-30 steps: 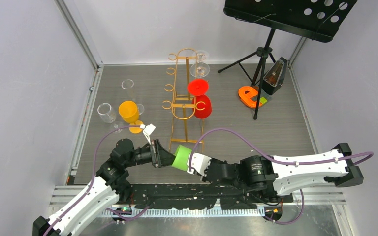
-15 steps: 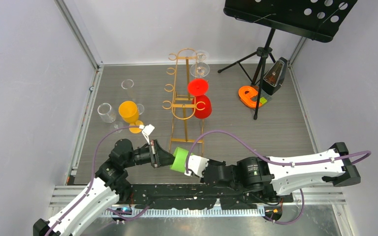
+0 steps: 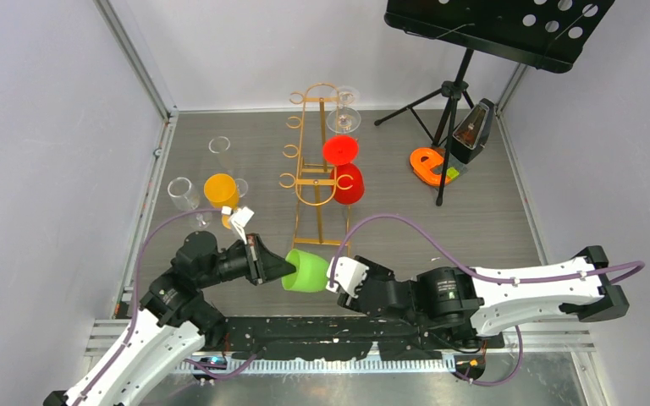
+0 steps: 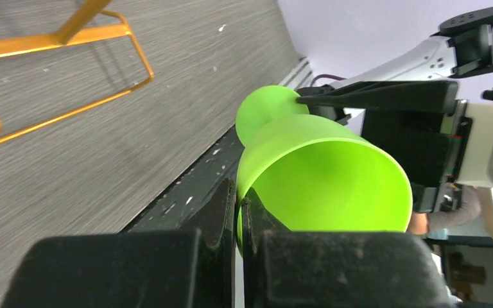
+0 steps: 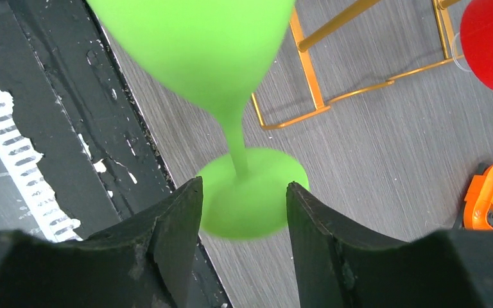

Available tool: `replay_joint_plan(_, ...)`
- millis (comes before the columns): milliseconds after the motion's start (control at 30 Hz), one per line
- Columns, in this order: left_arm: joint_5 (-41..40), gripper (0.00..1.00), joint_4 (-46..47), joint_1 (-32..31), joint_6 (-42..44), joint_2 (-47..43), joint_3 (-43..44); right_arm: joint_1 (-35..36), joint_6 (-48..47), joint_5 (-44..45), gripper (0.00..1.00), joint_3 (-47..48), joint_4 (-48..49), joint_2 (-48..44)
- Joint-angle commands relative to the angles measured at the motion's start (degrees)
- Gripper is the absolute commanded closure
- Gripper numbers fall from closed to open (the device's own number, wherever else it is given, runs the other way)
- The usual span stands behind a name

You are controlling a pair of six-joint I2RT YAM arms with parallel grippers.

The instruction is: Take the wine glass off the wine glass rack

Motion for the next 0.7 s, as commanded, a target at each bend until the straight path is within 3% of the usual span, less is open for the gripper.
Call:
replay_joint_plan(0,-7.02,1.0,-10.43,-0.12,6.9,0.93,6.92,0.06,3.29,2.42,0.42,-0.35,0.3,-3.88)
replay_joint_plan(333,-27.72,1.0,-33.88,-0.05,18.03,4.54,23.56,0.05,7.05,4.96,0.38,-6.49,0.67,-12.93)
replay_joint_plan(667,-48.8,1.0,-44.08,-0.07,21.61,9.3,30.39,0.11,8.59,4.82,0.38,-7.19,1.93,-13.88)
